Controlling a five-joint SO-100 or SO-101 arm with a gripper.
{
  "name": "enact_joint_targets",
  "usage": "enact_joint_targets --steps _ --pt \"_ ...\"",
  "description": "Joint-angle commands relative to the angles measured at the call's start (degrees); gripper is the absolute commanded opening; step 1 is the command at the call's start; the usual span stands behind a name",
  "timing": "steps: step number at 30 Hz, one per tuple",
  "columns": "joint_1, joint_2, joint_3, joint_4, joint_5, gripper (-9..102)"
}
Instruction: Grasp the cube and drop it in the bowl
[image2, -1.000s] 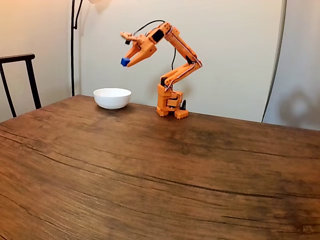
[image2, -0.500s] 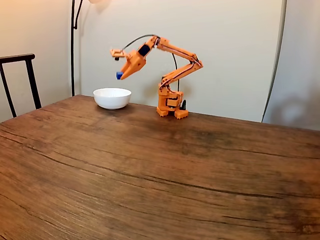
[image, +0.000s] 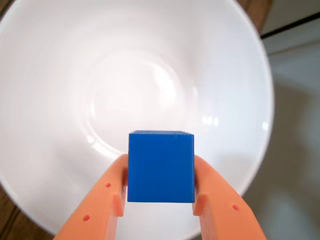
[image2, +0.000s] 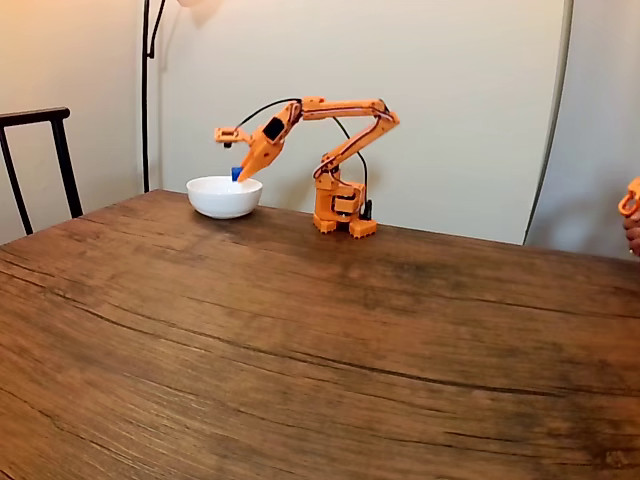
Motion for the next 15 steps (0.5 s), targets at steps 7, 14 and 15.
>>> enact_joint_targets --steps 7,14,15 --pt "-0.1 -21.1 -16.7 -1.3 4.0 22" --pt "-0.8 -23.8 -20.0 0.9 4.0 22" --pt "-0.8 -23.8 -20.0 1.4 3.7 22"
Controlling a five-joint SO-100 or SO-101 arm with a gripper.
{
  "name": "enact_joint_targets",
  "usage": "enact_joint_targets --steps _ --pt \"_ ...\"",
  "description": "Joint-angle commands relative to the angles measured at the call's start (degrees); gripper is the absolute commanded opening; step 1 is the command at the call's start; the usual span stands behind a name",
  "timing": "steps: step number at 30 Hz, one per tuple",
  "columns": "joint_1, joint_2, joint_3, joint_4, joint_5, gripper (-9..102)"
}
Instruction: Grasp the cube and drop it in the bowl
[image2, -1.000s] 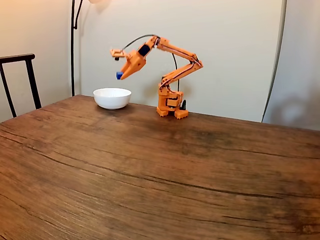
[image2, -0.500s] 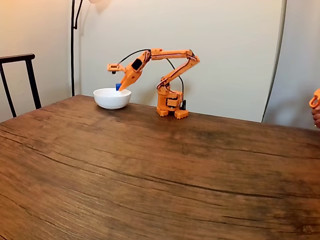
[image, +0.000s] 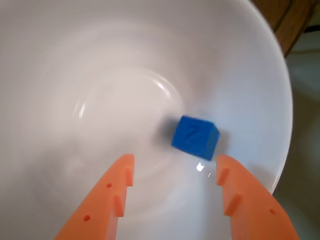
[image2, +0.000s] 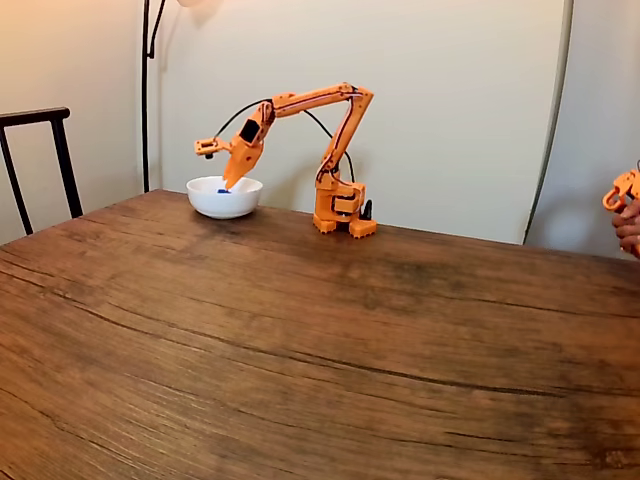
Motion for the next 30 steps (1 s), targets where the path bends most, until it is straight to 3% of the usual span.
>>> enact_joint_targets --steps 1,7,18,30 --pt "-0.3 0.0 -2.8 1.4 -0.1 22" --pt "-5.4 0.2 -8.0 8.1 0.3 1" --pt "-29.2 13.9 -8.6 17.5 -0.8 2" --pt "-49.2 47.2 6.5 27.2 -15.7 2"
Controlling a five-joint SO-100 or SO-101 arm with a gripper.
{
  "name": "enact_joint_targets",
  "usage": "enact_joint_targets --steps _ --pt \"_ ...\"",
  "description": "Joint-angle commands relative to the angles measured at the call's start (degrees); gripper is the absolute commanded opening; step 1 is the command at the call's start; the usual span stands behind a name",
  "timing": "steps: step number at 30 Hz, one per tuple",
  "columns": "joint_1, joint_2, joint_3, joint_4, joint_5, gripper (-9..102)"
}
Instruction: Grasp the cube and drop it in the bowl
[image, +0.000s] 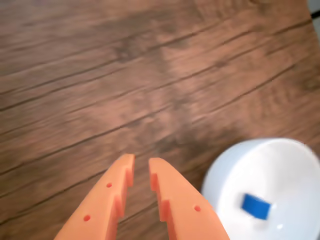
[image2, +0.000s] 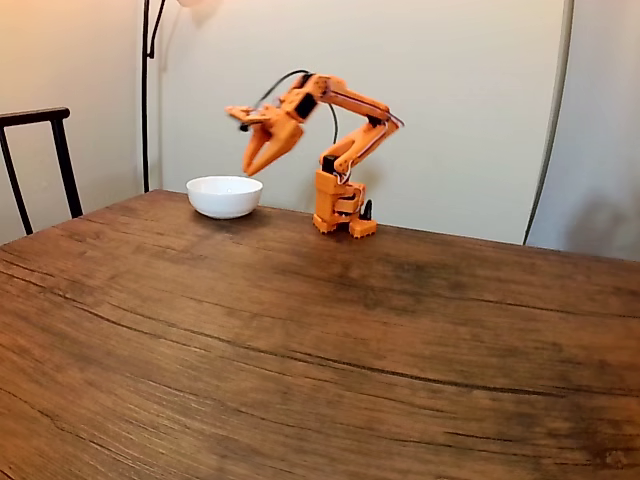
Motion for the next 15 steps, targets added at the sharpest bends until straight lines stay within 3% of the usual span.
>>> enact_joint_targets --steps 1,7,15 --pt "-4.5 9.1 1.5 3.3 -3.2 2" --pt "-12.6 21.2 4.5 7.5 -6.4 2" --pt "-25.2 32.2 8.2 6.2 -9.4 2"
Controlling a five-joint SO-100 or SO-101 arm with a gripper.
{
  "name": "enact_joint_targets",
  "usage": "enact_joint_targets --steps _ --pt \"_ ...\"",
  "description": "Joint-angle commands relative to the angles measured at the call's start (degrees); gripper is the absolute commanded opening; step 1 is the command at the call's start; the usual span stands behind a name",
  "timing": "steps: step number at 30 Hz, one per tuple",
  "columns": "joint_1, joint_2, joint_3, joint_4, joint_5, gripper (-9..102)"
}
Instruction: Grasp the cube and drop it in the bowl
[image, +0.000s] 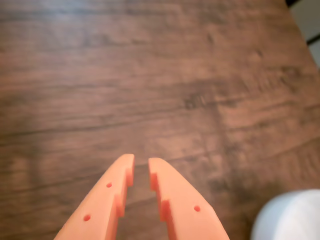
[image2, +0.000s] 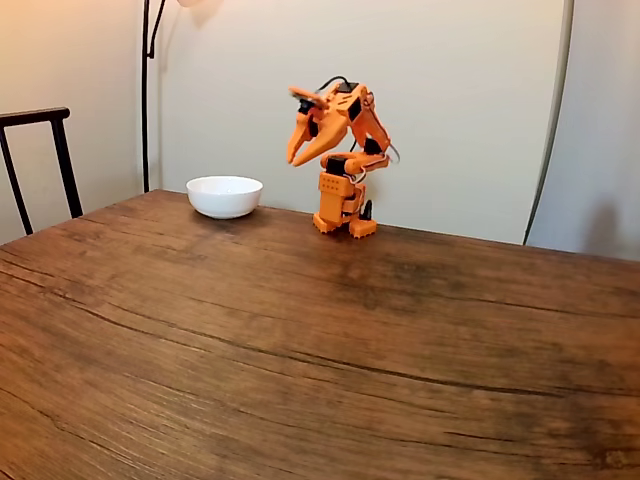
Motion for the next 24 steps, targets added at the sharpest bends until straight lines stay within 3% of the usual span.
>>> enact_joint_targets --steps 1,12,24 --pt "-4.3 2.8 1.4 -0.7 -0.4 2" --pt "-18.7 4.9 5.1 -1.1 0.2 2" --pt "-25.0 5.0 16.9 -14.5 2.2 0"
